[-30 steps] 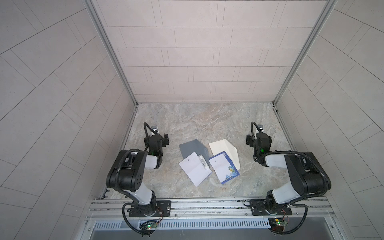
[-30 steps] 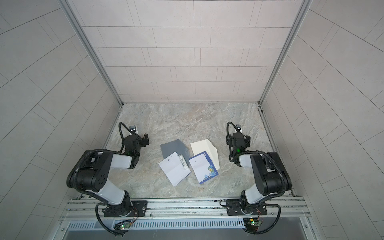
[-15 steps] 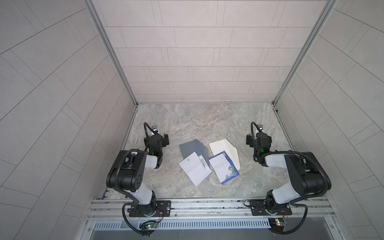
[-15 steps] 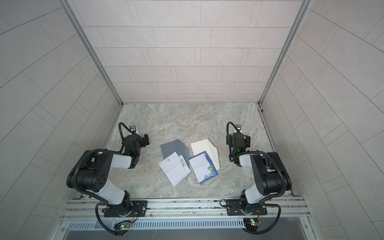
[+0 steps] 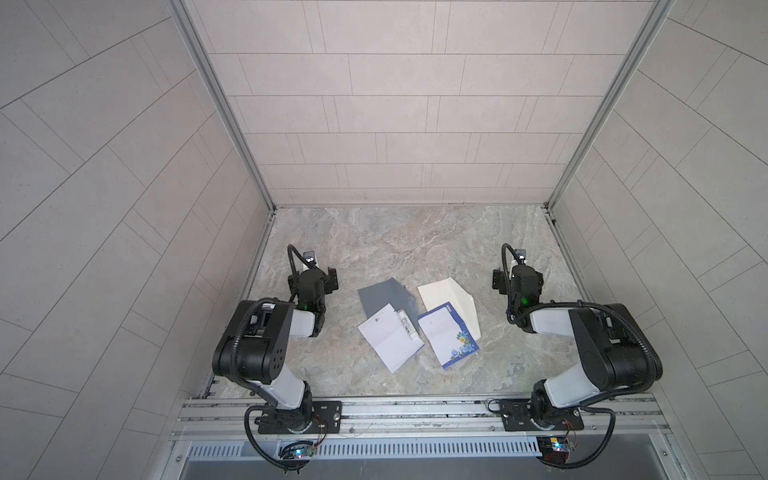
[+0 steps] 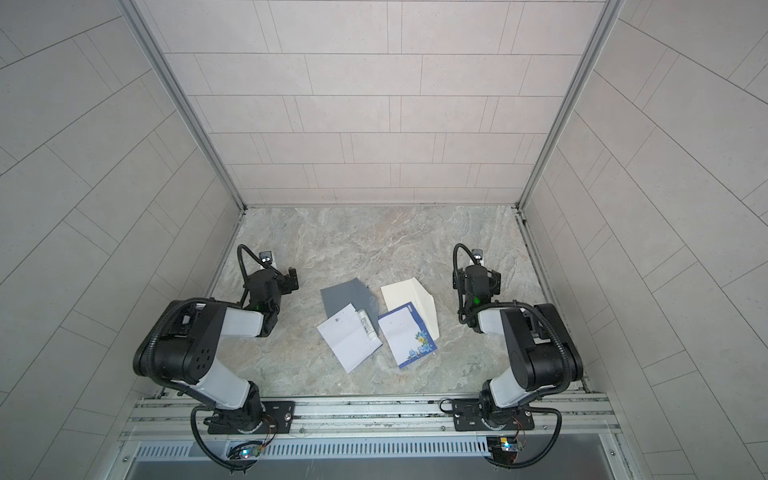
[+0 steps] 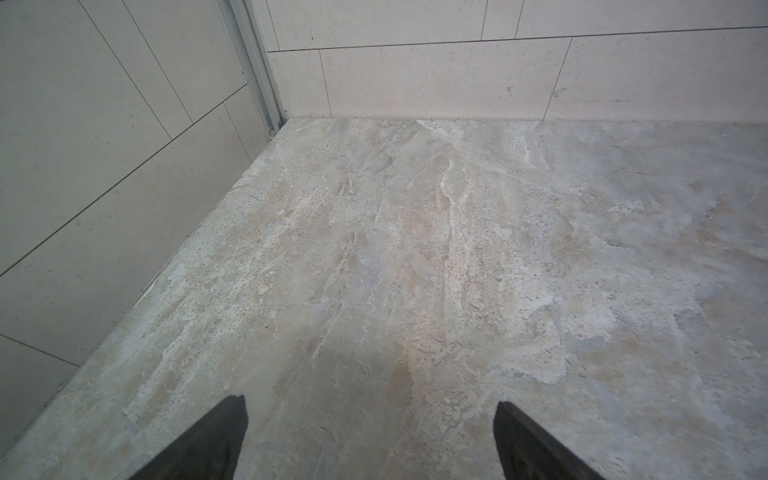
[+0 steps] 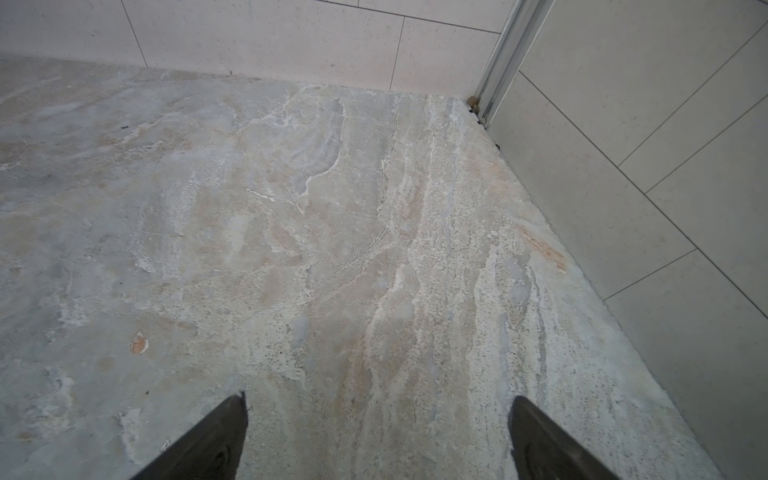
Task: Place the letter into the envelope and seal it
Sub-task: 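Reach both grippers toward the blue floral letter sheet at the table center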
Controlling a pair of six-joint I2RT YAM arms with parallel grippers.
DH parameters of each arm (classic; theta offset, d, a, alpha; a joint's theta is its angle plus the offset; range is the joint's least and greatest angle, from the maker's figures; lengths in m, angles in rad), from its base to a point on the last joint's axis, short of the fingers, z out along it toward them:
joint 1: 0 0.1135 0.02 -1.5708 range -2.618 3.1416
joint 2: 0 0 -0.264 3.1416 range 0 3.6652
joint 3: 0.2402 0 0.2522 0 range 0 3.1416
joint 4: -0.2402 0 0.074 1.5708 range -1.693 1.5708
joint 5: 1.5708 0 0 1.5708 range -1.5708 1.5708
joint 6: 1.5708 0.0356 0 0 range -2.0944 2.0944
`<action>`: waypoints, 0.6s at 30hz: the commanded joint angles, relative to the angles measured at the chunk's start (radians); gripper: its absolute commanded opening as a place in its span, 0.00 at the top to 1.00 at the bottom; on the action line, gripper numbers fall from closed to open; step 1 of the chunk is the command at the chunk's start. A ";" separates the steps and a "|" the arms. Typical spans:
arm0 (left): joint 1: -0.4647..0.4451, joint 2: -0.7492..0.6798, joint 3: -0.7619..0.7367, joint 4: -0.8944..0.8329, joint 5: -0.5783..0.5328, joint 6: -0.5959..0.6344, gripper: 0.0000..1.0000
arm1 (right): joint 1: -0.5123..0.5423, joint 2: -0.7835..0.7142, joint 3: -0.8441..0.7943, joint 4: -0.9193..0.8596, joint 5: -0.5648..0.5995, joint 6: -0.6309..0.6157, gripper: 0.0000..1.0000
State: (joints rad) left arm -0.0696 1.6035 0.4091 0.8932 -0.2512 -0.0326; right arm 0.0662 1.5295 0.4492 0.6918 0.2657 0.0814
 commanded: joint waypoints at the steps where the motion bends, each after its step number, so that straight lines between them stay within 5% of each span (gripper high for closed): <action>1: 0.000 -0.042 0.006 -0.012 0.002 0.013 0.00 | -0.006 -0.028 -0.020 0.031 -0.006 -0.011 0.00; 3: -0.019 -0.113 0.076 -0.185 -0.025 0.032 0.00 | -0.002 -0.080 0.033 -0.092 -0.024 -0.030 0.05; 7: -0.108 -0.195 0.171 -0.409 -0.166 0.085 0.00 | 0.003 -0.118 0.419 -0.838 0.017 0.190 0.19; 10: -0.217 -0.216 0.191 -0.441 -0.298 0.041 0.00 | 0.087 -0.124 0.482 -1.013 -0.011 0.248 0.19; 13: -0.310 -0.251 0.286 -0.688 -0.285 -0.050 0.00 | 0.211 -0.156 0.483 -1.097 -0.036 0.286 0.19; 18: -0.410 -0.265 0.335 -0.855 -0.051 -0.259 0.00 | 0.383 -0.170 0.471 -1.190 -0.156 0.377 0.19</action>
State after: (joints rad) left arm -0.4511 1.3560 0.7250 0.2184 -0.4110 -0.1497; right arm 0.3965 1.3659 0.9363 -0.3225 0.1875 0.3687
